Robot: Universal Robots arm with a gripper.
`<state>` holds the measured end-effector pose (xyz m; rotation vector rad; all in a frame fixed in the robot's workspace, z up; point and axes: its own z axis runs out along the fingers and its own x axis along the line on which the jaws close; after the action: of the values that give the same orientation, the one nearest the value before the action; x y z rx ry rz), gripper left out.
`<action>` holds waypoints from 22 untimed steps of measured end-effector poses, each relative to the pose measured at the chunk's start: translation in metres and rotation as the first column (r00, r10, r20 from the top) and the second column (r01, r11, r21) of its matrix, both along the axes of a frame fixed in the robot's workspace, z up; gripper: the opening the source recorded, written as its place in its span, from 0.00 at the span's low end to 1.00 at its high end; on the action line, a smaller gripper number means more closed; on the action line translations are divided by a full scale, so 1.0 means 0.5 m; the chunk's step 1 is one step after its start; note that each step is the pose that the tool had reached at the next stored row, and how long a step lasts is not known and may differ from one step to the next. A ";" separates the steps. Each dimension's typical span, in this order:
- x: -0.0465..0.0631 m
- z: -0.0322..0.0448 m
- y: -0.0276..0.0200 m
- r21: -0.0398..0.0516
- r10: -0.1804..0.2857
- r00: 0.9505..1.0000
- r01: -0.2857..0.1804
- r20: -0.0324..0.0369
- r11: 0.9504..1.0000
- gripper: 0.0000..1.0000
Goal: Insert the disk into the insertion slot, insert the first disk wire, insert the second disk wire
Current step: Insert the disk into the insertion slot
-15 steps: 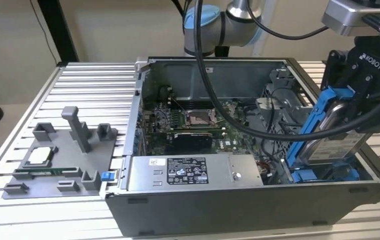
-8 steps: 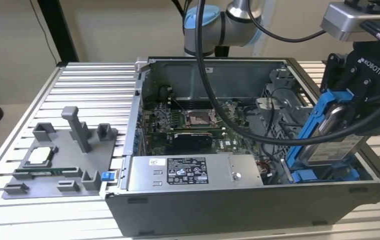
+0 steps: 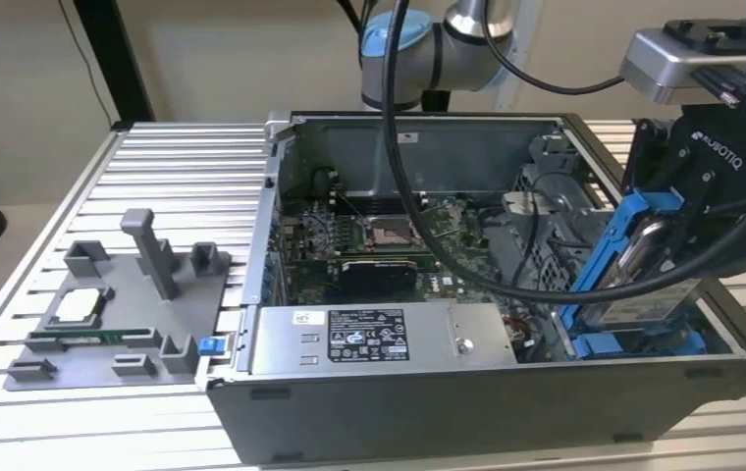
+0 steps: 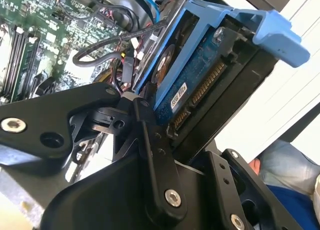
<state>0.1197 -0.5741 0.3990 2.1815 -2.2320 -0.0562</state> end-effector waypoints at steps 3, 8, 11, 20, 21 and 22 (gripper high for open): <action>0.000 -0.011 0.0000 0.001 0.000 1.000 0.000 0.000 1.000 0.00; 0.001 -0.028 0.0000 0.005 0.000 1.000 0.000 0.000 1.000 0.00; 0.001 -0.029 0.0001 0.007 0.000 1.000 0.000 0.000 1.000 0.00; 0.001 -0.029 0.0001 0.007 0.000 1.000 0.000 0.000 1.000 1.00; 0.001 -0.029 0.0001 0.007 0.000 1.000 0.000 0.000 1.000 1.00; 0.001 -0.029 0.0000 0.007 0.000 1.000 0.000 0.000 1.000 1.00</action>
<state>0.1200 -0.5741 0.3844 2.1851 -2.2354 -0.0645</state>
